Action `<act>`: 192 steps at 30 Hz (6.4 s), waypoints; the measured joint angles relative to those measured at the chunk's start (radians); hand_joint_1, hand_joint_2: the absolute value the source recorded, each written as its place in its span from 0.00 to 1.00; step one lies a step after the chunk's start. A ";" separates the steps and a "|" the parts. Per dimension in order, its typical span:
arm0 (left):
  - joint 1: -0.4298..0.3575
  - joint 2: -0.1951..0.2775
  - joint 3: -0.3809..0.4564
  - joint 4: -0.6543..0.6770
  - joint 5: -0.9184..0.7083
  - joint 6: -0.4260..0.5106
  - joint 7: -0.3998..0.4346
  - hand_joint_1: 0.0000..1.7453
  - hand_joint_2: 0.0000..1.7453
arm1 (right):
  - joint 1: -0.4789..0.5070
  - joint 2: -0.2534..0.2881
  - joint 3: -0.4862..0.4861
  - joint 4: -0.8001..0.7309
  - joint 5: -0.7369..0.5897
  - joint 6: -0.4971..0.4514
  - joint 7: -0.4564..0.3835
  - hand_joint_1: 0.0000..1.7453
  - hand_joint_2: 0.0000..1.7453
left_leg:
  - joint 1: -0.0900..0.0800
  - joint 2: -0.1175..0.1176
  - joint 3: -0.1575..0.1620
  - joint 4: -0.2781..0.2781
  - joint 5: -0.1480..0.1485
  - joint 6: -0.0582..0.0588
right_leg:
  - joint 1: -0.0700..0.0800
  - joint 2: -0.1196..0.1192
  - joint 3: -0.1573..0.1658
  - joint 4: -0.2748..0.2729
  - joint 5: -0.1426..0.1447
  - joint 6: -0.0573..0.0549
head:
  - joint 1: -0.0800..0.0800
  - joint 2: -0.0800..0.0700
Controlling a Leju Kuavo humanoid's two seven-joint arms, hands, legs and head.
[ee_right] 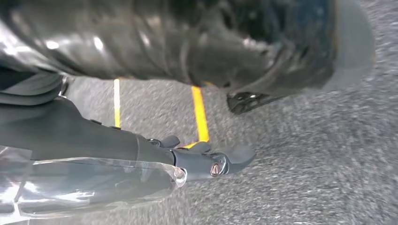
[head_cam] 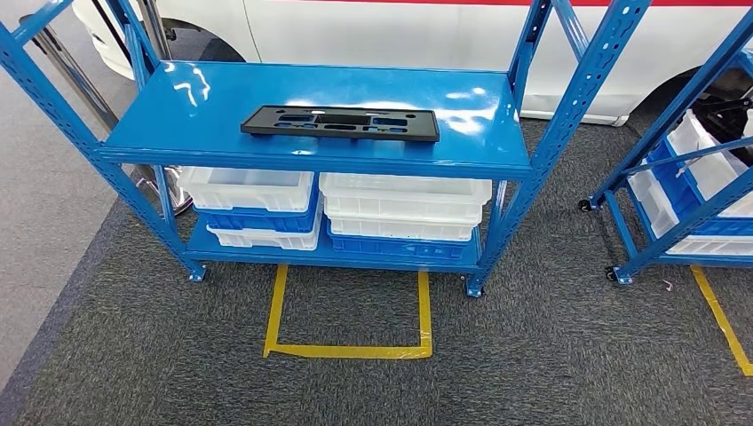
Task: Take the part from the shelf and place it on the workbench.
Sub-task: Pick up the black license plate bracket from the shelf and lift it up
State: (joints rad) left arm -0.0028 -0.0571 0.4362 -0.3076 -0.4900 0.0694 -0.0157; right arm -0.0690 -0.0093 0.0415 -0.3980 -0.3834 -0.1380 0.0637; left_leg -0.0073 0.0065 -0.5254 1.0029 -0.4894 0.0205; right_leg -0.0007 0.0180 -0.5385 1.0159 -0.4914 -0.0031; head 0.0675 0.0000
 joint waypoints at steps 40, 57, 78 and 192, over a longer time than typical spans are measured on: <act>-0.137 -0.122 0.689 0.100 -0.602 0.060 -0.074 0.00 0.00 | -0.117 -0.034 0.087 -0.533 -0.258 0.240 -0.230 0.00 0.00 | 0.023 0.002 0.026 0.003 -0.021 -0.011 | -0.033 -0.018 -0.069 0.033 0.047 0.052 | 0.003 0.000; -0.150 -0.140 0.909 0.143 -0.674 0.114 -0.119 0.00 0.00 | -0.004 -0.105 0.381 -1.052 -0.236 0.257 -0.175 0.00 0.00 | 0.017 -0.001 -0.040 0.031 0.012 -0.013 | -0.014 -0.008 -0.051 0.024 0.026 0.021 | 0.003 0.000; -0.152 -0.164 1.005 0.161 -0.724 0.127 -0.146 0.00 0.00 | 0.038 -0.217 0.547 -1.304 -0.247 0.404 -0.196 0.00 0.00 | 0.004 -0.003 -0.073 0.118 -0.051 -0.013 | -0.008 -0.021 -0.029 -0.017 0.043 -0.015 | 0.002 0.000; -0.136 -0.152 1.006 0.163 -0.759 0.050 -0.188 0.00 0.00 | -0.041 -0.203 0.496 -1.278 -0.172 0.567 -0.240 0.00 0.00 | 0.015 -0.018 0.012 0.015 -0.020 0.022 | -0.001 -0.022 -0.147 0.166 0.006 0.016 | -0.012 0.000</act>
State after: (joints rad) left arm -0.1389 -0.2089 1.4420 -0.1442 -1.2493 0.1194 -0.2033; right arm -0.1098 -0.2125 0.5373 -1.6755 -0.5550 0.4289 -0.1762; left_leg 0.0073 -0.0117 -0.5134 1.0174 -0.5091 0.0422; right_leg -0.0015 -0.0041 -0.6856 1.1815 -0.4853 0.0126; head 0.0556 0.0000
